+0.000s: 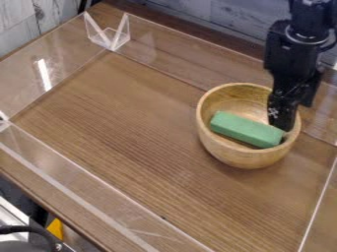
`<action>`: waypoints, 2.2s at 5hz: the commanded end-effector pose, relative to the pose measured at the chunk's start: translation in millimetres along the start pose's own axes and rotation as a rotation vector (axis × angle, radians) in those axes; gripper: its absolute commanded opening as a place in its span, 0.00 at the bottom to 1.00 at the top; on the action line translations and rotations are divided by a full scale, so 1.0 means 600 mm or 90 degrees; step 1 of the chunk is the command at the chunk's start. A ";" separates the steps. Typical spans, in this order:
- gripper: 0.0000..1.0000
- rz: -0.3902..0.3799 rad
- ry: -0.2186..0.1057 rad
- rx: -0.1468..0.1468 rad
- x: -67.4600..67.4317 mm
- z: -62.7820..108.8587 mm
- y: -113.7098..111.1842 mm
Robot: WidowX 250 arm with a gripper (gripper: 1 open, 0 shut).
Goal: Put the green block in the brown bowl
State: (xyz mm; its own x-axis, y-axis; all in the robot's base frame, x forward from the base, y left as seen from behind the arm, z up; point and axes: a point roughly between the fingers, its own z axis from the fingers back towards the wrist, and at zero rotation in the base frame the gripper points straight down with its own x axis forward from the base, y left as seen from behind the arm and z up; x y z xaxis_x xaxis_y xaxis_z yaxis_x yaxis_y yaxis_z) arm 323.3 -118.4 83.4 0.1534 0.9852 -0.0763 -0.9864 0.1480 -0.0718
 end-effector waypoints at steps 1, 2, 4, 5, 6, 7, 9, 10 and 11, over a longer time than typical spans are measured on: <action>1.00 0.006 0.005 -0.040 -0.003 0.033 -0.012; 1.00 0.020 0.005 -0.042 0.001 0.038 -0.008; 1.00 0.001 0.001 -0.038 0.006 0.058 0.001; 1.00 -0.008 -0.007 -0.032 0.009 0.070 0.003; 1.00 -0.007 -0.015 -0.027 0.014 0.081 0.006; 1.00 -0.040 -0.021 -0.020 0.017 0.078 0.025; 1.00 -0.064 -0.042 -0.005 0.030 0.088 0.060; 1.00 -0.067 -0.057 0.003 0.041 0.100 0.077; 1.00 -0.111 -0.070 0.013 0.049 0.105 0.081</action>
State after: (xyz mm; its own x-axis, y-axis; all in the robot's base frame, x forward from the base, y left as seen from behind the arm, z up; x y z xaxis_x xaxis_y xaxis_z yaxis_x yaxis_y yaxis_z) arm 272.9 -79.0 122.7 0.3207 0.9465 0.0363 -0.9471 0.3208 0.0053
